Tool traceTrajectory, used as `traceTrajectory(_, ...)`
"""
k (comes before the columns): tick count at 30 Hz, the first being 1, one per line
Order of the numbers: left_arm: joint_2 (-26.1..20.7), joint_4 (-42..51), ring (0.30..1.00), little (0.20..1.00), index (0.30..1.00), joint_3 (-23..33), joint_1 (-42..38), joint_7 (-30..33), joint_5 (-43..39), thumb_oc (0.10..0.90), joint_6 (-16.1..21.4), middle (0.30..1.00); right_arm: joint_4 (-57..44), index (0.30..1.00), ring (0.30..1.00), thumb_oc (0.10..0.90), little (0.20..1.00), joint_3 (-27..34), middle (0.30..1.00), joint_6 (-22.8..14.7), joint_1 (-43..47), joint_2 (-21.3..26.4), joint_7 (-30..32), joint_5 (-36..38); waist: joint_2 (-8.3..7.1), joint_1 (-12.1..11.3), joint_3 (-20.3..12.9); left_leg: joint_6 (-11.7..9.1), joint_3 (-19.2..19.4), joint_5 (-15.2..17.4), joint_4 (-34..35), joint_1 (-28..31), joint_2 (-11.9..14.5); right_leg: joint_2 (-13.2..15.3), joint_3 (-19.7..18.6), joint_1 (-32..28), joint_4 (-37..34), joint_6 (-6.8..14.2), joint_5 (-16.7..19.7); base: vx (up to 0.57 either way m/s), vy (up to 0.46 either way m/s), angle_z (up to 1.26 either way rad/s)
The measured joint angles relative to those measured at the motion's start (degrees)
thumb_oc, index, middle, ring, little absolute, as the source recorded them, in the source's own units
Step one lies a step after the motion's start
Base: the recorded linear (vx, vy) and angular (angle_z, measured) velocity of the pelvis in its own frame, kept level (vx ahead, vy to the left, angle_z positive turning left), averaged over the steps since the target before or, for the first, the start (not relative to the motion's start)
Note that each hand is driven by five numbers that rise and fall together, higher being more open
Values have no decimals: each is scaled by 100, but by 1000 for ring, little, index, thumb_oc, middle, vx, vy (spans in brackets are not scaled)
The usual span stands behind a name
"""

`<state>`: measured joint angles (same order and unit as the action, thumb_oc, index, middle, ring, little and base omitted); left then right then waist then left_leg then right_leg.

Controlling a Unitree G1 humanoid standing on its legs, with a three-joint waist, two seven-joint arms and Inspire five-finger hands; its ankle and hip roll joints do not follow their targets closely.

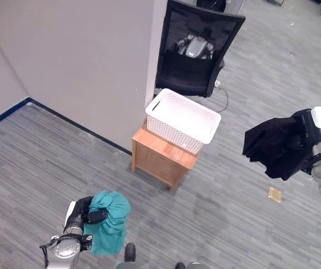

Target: Pick up bed clothes into laundry basket.

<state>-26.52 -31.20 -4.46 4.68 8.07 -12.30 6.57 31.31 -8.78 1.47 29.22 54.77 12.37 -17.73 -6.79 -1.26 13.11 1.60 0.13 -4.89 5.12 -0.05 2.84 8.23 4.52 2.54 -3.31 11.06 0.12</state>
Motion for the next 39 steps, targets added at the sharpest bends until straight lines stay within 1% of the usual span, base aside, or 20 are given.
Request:
traceTrajectory(1, 13, 5, 300, 300, 300, -5, -28, -11, 0, 400, -2, 300, -100, 300, 300, 400, 300, -5, 300, -14, 23, -3, 3, 1, 7, 65, 16, 26, -152, -26, -1, 15, 4, -5, -82, 75, -261, 31, 214, 197, -105, 88)
traceTrajectory(2, 6, 18, 300, 300, 300, -8, -40, -16, 0, 400, -1, 300, -172, 300, 300, 400, 300, -194, 300, -24, 174, 12, 7, 8, 46, 80, 60, -55, -347, 31, 6, 124, -49, 12, -139, 112, -262, 25, 570, 150, -109, 82)
traceTrajectory(3, -6, 32, 300, 300, 300, -4, -36, -15, 2, 400, 0, 300, -172, 300, 300, 400, 300, -261, 300, -21, 244, 16, 10, 15, 24, 75, 54, -71, -372, 44, 5, 173, -100, 21, -114, 99, -259, 19, 663, 95, -106, 68)
traceTrajectory(4, -26, 76, 300, 300, 300, 22, -17, 4, 2, 400, 7, 300, -173, 300, 300, 400, 300, -350, 300, -44, 340, 20, 14, 31, -55, 21, 33, -97, -390, 77, 5, 239, -198, 68, -91, 64, -258, -54, 754, 92, -96, 44)
traceTrajectory(5, -90, 112, 300, 300, 300, 66, 26, 17, 1, 400, 42, 300, -177, 300, 300, 400, 300, -471, 300, -91, 442, 20, 36, 56, -199, -72, 0, -192, -444, 138, 5, 294, -341, 129, -85, -48, -257, -201, 877, 93, -85, 40)
traceTrajectory(6, 45, 158, 300, 300, 300, 238, 154, 49, -12, 400, 64, 300, -175, 300, 300, 400, 300, -670, 300, -146, 642, 33, 38, 90, -94, -188, -20, -381, -449, 191, 2, 295, -200, -27, -49, -73, -237, -438, 951, 119, -84, 33)
traceTrajectory(7, 40, 291, 300, 300, 300, 268, 343, 41, -11, 400, 64, 300, -175, 300, 300, 400, 300, -847, 300, -165, 794, 43, 33, 103, -1, -271, -21, -471, -448, 229, 2, 268, 28, -252, 5, -60, -210, -495, 908, 86, -84, 14)
traceTrajectory(8, 42, 290, 300, 300, 300, 248, 374, 27, -9, 400, 63, 300, -175, 300, 300, 400, 300, -868, 300, -173, 799, 43, 30, 111, 18, -305, -20, -519, -445, 247, 2, 260, 127, -334, 24, -62, -211, -496, 908, 67, -82, 9)
traceTrajectory(10, 52, 258, 300, 300, 300, 209, 388, 3, -6, 400, 63, 300, -129, 300, 300, 400, 300, -891, 300, -183, 827, 49, 27, 124, 16, -318, -18, -610, -470, 266, 0, 228, 270, -464, 195, -68, -211, -498, 907, 38, -77, 17)
traceTrajectory(11, 92, 235, 300, 300, 300, 200, 363, 4, -5, 400, 62, 300, -11, 300, 300, 400, 300, -890, 300, -171, 910, 60, 28, 168, -4, -278, -9, -642, -555, 280, -1, 197, 321, -510, 300, -82, -212, -498, 906, 39, -65, 28)
traceTrajectory(16, 79, 209, 300, 300, 300, 123, 271, 9, -7, 400, 62, 300, 237, 300, 300, 400, 300, -1020, 300, -103, 1413, 97, 30, 335, -18, -282, -8, -654, -690, 287, -1, 140, 308, -492, 402, -96, -215, -503, 903, 41, -61, 16)
traceTrajectory(17, 44, 209, 300, 300, 300, 113, 255, 6, -9, 400, 63, 300, 364, 300, 300, 400, 300, -1202, 300, -145, 1636, 95, 38, 384, -15, -316, -6, -677, -720, 272, -1, 113, 309, -490, 474, -89, -216, -504, 903, -21, -31, 13)
traceTrajectory(19, -4, 203, 300, 300, 300, 72, 190, 6, -18, 400, 65, 300, 618, 300, 300, 400, 300, -1456, 300, -190, 2001, 92, 35, 519, -12, -378, -1, -704, -731, 255, 0, 28, 303, -482, 476, -32, -216, -512, 894, -13, -11, 4)
traceTrajectory(21, -54, 200, 300, 300, 300, 35, 94, 11, -80, 400, 70, 300, 989, 300, 300, 400, 300, -1774, 300, -213, 2555, 95, 39, 653, -29, -450, 3, -767, -774, 207, -1, -165, 282, -461, 493, 158, -217, -550, 869, -16, -17, 10)
traceTrajectory(23, -93, 200, 300, 300, 300, 3, 39, 15, -119, 400, 71, 300, 1150, 300, 300, 400, 300, -1886, 300, -217, 2826, 96, 38, 738, -37, -484, 10, -810, -851, 153, -1, -338, 272, -453, 522, 288, -215, -604, 834, -29, -28, 20)
traceTrajectory(25, -94, 165, 300, 300, 300, 2, 41, 23, -123, 400, 73, 300, 1302, 300, 300, 400, 300, -2007, 300, -259, 3022, 96, 41, 803, -31, -517, 15, -836, -924, 97, -2, -528, 294, -475, 596, 437, -216, -606, 834, -24, -27, 18)
traceTrajectory(27, -91, -40, 300, 300, 300, -37, -40, 23, -125, 400, 98, 300, 1376, 300, 300, 400, 300, -2026, 300, -278, 3064, 96, 52, 821, -26, -567, 74, -879, -999, 54, -2, -675, 309, -488, 621, 547, -215, -606, 833, -3, -20, 15)
traceTrajectory(30, -96, -68, 300, 300, 300, -69, -35, 27, -151, 400, 101, 300, 1635, 300, 300, 400, 300, -2068, 300, -354, 3085, 97, 52, 854, -13, -627, 134, -888, -1032, 28, -9, -809, 310, -488, 641, 658, -216, -607, 834, -11, -9, 9)
traceTrajectory(35, -100, -178, 300, 300, 300, -181, -131, 38, -243, 400, 136, 300, 2108, 300, 300, 400, 300, -2071, 300, -352, 3137, 96, 53, 985, 133, -638, 388, -887, -1152, 11, -95, -1126, 279, -469, 770, 880, -214, -639, 859, 0, -7, 10)
traceTrajectory(39, -92, -261, 300, 300, 300, -229, -282, 60, -358, 400, 193, 300, 2451, 300, 300, 400, 300, -2103, 300, -347, 3189, 97, 51, 1019, 172, -647, 442, -890, -1152, 3, -106, -1367, 290, -483, 765, 1106, -212, -685, 894, 0, 0, 0)
